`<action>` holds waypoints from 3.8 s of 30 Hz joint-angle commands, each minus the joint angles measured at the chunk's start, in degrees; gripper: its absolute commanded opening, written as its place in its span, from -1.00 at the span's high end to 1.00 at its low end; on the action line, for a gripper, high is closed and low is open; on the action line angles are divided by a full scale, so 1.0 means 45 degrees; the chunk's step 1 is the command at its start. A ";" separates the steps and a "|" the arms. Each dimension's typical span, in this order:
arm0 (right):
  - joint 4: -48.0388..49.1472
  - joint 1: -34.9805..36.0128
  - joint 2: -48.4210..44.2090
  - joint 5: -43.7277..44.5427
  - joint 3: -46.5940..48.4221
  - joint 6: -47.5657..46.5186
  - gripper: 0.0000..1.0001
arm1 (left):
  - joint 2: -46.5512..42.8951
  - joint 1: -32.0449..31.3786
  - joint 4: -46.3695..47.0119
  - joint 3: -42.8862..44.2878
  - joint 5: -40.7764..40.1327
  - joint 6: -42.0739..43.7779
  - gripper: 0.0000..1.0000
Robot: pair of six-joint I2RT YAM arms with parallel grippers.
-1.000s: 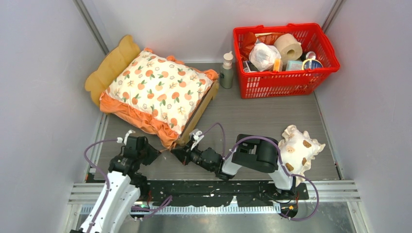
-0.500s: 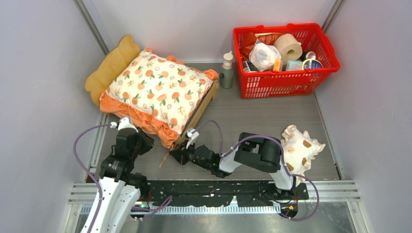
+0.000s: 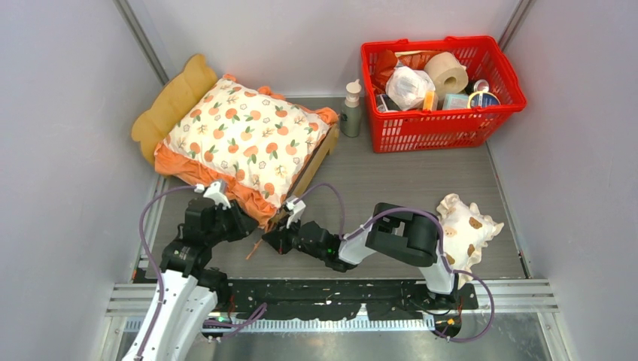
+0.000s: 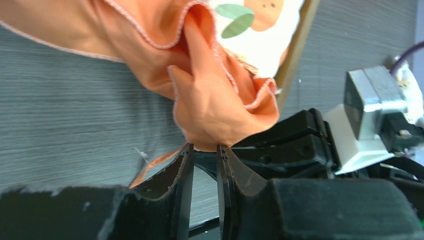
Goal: Set up the pet bed
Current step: Tie the ropes to the bed frame.
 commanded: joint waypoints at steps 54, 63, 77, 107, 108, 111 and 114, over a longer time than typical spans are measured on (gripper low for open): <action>0.1085 -0.0394 -0.1428 -0.1137 -0.0315 -0.1020 0.89 | 0.1960 -0.0001 0.6869 -0.1025 0.2654 -0.2983 0.46; 0.0625 -0.0405 -0.1571 -0.1065 -0.0204 -0.0891 0.90 | 0.1836 -0.0001 0.3863 -0.0482 0.2938 -0.0967 0.39; 0.0680 -0.0402 -0.1561 -0.1020 -0.0156 -0.0989 0.90 | 0.2071 -0.0001 0.2418 -0.0197 0.2857 0.0352 0.26; 0.0644 -0.0402 -0.1595 -0.1190 -0.0114 -0.0979 0.68 | 0.2077 -0.0002 0.3326 -0.0907 0.2446 -0.1347 1.00; 0.0699 -0.0402 -0.1585 -0.1113 -0.0208 -0.0930 0.64 | 0.2082 -0.0001 0.3248 -0.0885 0.2358 -0.1486 1.00; 0.1153 -0.0402 -0.1469 -0.0846 -0.0532 -0.0699 0.49 | 0.2130 -0.0001 0.2954 -0.0837 0.2082 -0.1915 1.00; 0.1457 -0.0410 -0.1344 -0.0707 -0.0655 -0.0639 0.40 | 0.2087 -0.0001 0.3051 -0.0981 0.2025 -0.2390 1.00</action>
